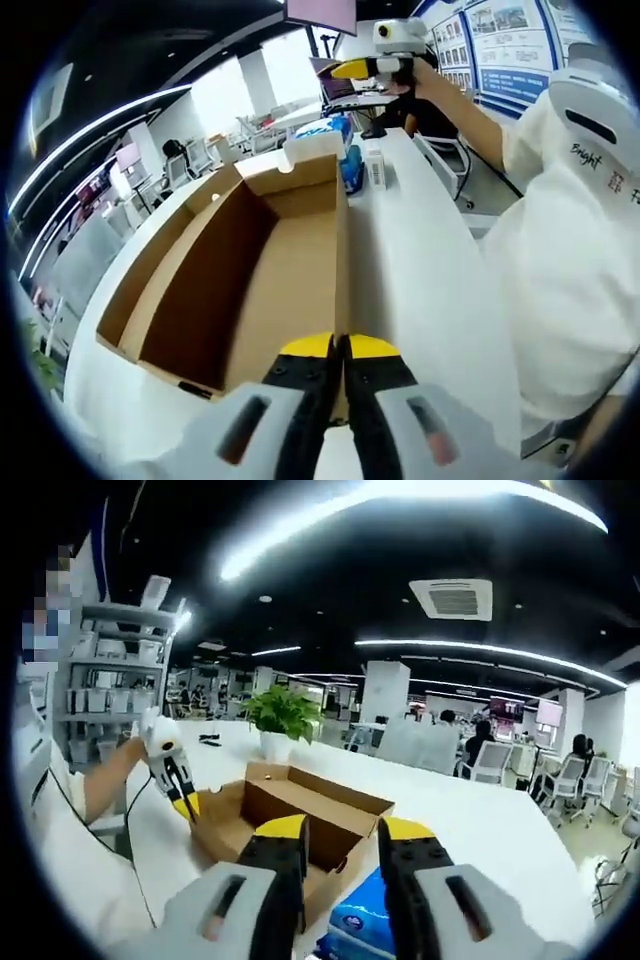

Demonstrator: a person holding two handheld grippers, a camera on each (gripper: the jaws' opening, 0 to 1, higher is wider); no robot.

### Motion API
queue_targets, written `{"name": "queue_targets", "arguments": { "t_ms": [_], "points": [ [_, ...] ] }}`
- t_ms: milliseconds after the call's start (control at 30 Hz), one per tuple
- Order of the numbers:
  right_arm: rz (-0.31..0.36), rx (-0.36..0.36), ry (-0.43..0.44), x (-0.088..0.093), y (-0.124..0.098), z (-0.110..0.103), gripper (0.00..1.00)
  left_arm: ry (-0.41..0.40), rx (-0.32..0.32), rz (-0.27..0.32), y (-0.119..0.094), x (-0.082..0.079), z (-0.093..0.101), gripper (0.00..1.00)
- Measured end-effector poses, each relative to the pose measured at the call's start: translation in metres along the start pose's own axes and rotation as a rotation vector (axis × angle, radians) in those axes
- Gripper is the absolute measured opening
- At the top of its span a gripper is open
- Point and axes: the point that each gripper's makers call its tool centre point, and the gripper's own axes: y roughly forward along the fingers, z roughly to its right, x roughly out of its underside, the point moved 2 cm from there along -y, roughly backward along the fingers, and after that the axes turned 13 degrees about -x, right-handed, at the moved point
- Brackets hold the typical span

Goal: Operate the shoe box by opening the lid, removing the specified soft item, and placing it in the target area until the item is outside and the box remains undamaged.

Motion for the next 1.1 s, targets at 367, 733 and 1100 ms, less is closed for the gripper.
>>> {"name": "queue_targets", "arguments": {
  "t_ms": [367,733,1100],
  "points": [
    [-0.142,0.112,-0.070,-0.019,0.017,0.024,0.50,0.022,-0.005,0.012,0.000,0.000,0.000,0.03],
    [-0.248,-0.013,-0.061,-0.024,0.037,0.012,0.65,0.016,-0.001,0.015,0.001,0.000,-0.001,0.03],
    [-0.254,-0.023,0.088,-0.020,0.065,0.037,0.42,0.023,0.003,0.009,0.001,0.000,0.000,0.03]
  ]
}}
